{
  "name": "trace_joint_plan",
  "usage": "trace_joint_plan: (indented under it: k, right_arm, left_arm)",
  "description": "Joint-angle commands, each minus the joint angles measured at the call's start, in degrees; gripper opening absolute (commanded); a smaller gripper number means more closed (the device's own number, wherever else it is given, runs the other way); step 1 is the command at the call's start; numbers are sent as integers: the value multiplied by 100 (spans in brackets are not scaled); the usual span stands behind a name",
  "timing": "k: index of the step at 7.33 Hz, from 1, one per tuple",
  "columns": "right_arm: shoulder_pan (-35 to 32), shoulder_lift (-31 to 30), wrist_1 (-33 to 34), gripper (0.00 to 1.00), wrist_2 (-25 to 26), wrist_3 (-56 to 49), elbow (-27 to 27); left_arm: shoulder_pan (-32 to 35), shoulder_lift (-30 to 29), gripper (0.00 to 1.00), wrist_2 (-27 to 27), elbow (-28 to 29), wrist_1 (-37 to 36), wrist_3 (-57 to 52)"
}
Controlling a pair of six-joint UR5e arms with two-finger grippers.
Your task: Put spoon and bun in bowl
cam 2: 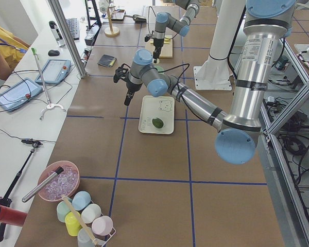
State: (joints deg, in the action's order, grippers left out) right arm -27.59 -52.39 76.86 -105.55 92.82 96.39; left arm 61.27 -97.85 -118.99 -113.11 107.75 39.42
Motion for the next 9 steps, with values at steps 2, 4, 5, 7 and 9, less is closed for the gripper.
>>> trace_joint_plan:
  k: [2,4,5,7,9]
  right_arm:
    - [262,353,-13,77,324,280,-358]
    - [262,335,13,99,333,254,-427]
    - [245,326,13,100,333,236,-428]
    - [-184,-660,-30,100,-60,44,479]
    - [-1033,-2040,-4,100,-744,-1295,1511]
  left_arm:
    - [43,12,100,-19,8,-9,-66]
    - [43,12,100,-19,17,-9,-57]
    - [43,12,100,-19,26,-17,-66]
    - [365,414,100,-28,61,-9,-1104]
    - [1268,600,100,-411,611,-52,-2816]
